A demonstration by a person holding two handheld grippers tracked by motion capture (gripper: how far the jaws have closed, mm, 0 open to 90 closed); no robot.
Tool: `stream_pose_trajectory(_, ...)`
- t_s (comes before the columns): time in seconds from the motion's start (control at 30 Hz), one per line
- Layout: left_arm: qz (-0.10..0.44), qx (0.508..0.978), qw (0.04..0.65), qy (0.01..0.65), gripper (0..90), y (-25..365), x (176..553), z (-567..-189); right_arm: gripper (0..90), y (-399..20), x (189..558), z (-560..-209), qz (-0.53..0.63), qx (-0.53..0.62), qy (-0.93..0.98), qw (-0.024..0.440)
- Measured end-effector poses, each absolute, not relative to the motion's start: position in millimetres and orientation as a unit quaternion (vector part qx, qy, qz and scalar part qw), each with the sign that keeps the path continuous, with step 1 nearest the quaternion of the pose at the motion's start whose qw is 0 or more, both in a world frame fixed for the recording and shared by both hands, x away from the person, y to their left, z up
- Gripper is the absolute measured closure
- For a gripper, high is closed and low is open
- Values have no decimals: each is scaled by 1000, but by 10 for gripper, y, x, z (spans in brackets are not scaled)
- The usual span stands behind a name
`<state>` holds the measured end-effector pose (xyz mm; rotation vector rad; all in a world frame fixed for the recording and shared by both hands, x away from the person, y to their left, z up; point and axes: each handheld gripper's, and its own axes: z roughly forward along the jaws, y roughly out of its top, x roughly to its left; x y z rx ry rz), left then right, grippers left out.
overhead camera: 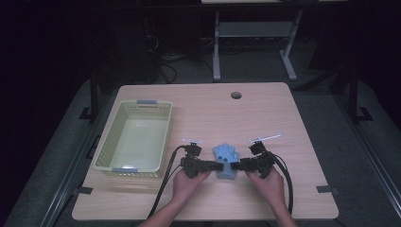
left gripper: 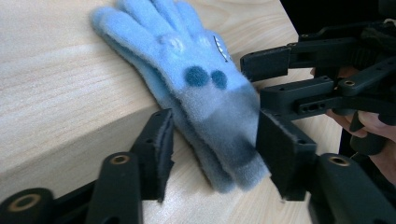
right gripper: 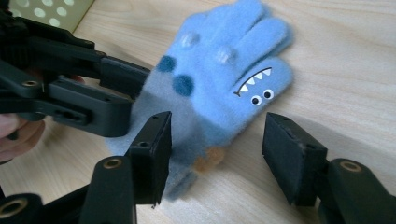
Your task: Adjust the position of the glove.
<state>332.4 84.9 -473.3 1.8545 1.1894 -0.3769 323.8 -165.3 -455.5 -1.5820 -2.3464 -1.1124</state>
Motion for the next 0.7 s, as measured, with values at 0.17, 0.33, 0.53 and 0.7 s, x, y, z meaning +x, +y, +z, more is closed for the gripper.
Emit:
stream_pose_trajectory(0.17,-157,748,438,472,514,832,3337,-4763,470,-1611,3233,-4573,-358,-521,-773,47)
stream_pose_trajectory(0.33,-164,748,436,472,555,832,3354,-4775,538,-1575,3235,-4601,-355,-525,-772,45)
stream_pose_trajectory(0.53,-170,747,432,477,608,803,3370,-4783,612,-1533,3218,-4614,-355,-527,-771,37)
stream_pose_trajectory(0.7,-179,745,430,477,644,799,3388,-4799,669,-1511,3211,-4622,-354,-527,-772,33)
